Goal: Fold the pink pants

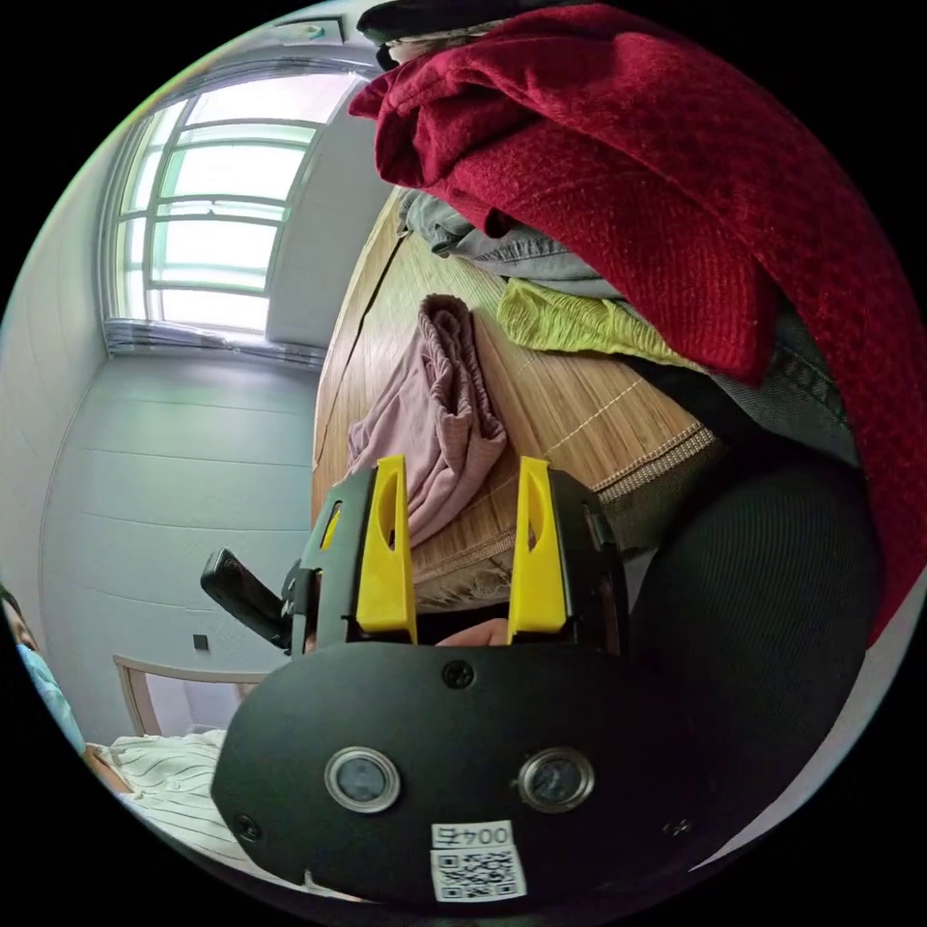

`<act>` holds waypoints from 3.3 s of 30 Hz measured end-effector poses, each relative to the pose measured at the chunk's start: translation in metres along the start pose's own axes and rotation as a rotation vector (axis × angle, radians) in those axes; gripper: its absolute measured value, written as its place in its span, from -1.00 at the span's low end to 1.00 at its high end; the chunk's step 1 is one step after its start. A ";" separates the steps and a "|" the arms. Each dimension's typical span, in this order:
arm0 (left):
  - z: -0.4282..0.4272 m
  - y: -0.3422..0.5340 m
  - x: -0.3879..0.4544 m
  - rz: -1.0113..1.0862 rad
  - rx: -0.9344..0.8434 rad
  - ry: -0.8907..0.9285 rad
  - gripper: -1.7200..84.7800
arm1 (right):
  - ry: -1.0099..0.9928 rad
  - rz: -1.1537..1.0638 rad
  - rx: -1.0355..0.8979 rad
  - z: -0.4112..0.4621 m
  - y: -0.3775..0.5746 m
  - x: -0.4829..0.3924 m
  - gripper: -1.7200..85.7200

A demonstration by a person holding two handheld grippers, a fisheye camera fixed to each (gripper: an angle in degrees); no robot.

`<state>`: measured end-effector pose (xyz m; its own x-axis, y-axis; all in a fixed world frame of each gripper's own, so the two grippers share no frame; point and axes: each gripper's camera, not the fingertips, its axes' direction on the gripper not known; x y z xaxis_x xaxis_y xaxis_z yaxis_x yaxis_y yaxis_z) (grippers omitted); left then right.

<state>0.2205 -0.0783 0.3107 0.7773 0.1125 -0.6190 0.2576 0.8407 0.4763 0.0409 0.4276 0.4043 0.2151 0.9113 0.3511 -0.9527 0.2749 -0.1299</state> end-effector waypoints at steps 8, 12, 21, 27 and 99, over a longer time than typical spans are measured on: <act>0.024 -0.018 0.036 0.081 -0.038 -0.025 -0.64 | 0.005 -0.010 -0.049 0.002 -0.030 -0.015 -0.81; 0.031 -0.027 0.051 0.089 -0.052 -0.125 -0.67 | 0.023 -0.070 -0.088 -0.003 -0.043 -0.041 -0.81; 0.016 -0.019 0.046 -0.059 0.007 -0.186 -0.91 | -0.076 -0.055 -0.083 -0.026 -0.094 -0.048 -0.55; 0.000 -0.002 0.044 -0.076 0.065 -0.203 -0.93 | -0.031 0.027 -0.223 -0.002 -0.141 -0.061 -0.48; -0.150 0.285 -0.372 -0.997 0.445 -0.129 -0.95 | 0.266 -0.934 -0.167 0.138 -0.128 -0.508 -0.76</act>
<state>-0.0816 0.1986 0.5829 0.1528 -0.5893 -0.7934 0.9671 0.2543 -0.0026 0.0242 -0.1126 0.3708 0.9268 0.3390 0.1615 -0.3366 0.9407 -0.0425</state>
